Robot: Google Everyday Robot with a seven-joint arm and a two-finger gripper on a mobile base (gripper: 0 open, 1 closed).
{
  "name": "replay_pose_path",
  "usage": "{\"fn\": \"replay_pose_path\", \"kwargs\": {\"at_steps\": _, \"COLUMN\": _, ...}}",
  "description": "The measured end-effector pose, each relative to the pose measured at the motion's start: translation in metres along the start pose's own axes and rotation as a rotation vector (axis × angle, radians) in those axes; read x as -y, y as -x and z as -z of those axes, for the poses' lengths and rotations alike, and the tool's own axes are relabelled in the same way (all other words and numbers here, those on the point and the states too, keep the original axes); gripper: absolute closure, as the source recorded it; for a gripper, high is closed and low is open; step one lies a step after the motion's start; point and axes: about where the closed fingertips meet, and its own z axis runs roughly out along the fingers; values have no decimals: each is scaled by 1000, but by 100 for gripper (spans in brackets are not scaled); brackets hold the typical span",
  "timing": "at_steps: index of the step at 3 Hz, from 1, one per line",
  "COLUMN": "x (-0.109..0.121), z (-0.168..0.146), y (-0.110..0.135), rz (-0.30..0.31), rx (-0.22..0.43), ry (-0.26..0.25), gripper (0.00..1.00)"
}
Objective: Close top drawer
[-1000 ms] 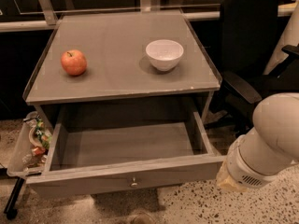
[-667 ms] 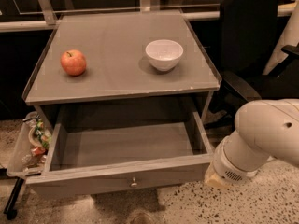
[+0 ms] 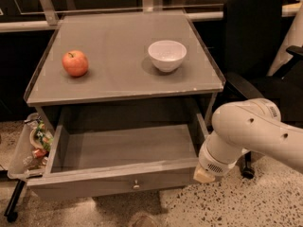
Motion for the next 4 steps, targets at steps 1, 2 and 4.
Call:
{"fn": "replay_pose_path", "kwargs": {"at_steps": 1, "x": 6, "z": -18, "y": 3, "rz": -6, "rx": -20, "ry": 11, "gripper": 100}}
{"fn": "replay_pose_path", "kwargs": {"at_steps": 2, "x": 6, "z": -19, "y": 3, "rz": -6, "rx": -21, "ry": 12, "gripper": 82}}
{"fn": "replay_pose_path", "kwargs": {"at_steps": 4, "x": 6, "z": -19, "y": 3, "rz": -6, "rx": -21, "ry": 12, "gripper": 35}}
